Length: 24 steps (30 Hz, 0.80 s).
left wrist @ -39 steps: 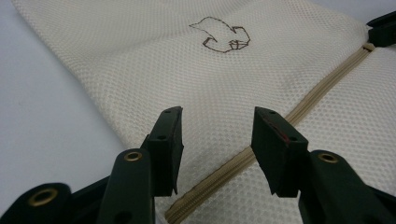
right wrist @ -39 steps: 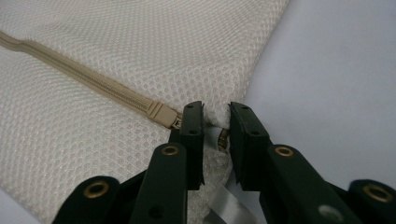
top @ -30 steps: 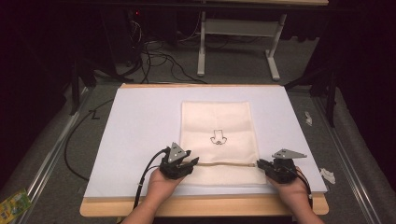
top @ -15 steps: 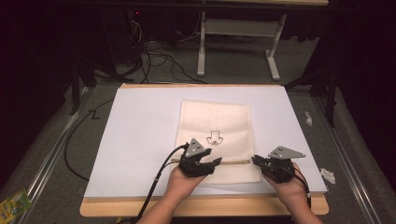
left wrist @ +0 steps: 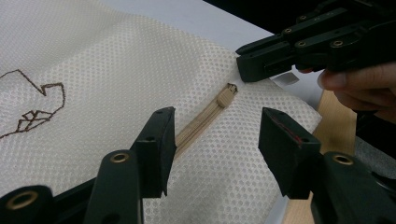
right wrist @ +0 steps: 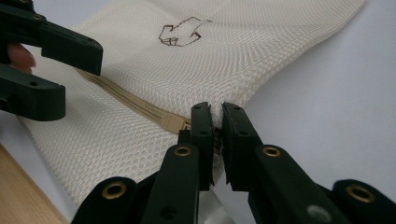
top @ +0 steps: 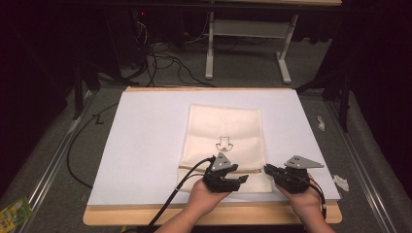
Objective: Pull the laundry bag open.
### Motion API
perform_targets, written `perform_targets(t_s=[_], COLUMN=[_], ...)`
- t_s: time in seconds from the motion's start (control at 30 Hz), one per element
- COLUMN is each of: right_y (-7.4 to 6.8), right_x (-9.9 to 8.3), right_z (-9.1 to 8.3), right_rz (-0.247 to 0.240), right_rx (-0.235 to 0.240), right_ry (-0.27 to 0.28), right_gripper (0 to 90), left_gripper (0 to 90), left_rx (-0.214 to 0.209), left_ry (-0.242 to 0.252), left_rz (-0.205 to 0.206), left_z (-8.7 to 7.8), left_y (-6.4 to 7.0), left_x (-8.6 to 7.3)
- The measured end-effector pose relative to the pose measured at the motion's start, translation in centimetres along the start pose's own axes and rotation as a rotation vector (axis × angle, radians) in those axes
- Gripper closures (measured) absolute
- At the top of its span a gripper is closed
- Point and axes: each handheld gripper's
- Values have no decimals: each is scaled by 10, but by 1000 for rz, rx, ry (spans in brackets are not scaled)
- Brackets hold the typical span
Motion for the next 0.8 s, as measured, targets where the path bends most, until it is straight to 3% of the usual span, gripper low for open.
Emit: perform_targets(t_s=[0.3, 0.47, 0.8], right_y=[-10, -15, -23], right_x=[5, 6, 9], right_z=[-4, -2, -4], right_rz=[-17, -49, -48], right_rx=[20, 37, 82], right_ry=[68, 64, 88], right_gripper=[849, 850, 853], left_gripper=[494, 504, 599], left_rx=[-21, -31, -35], left_ry=[-7, -33, -37], left_rz=[-4, -16, -30], left_z=[6, 13, 20], left_y=[3, 2, 1], left_x=[-2, -6, -12])
Point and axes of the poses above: each handheld gripper's, and its own axes: z roughly forward along the jaws, x roughly out of its top, y roughly to its right, and after that the axes turned 5 degrees about -z, right-handed
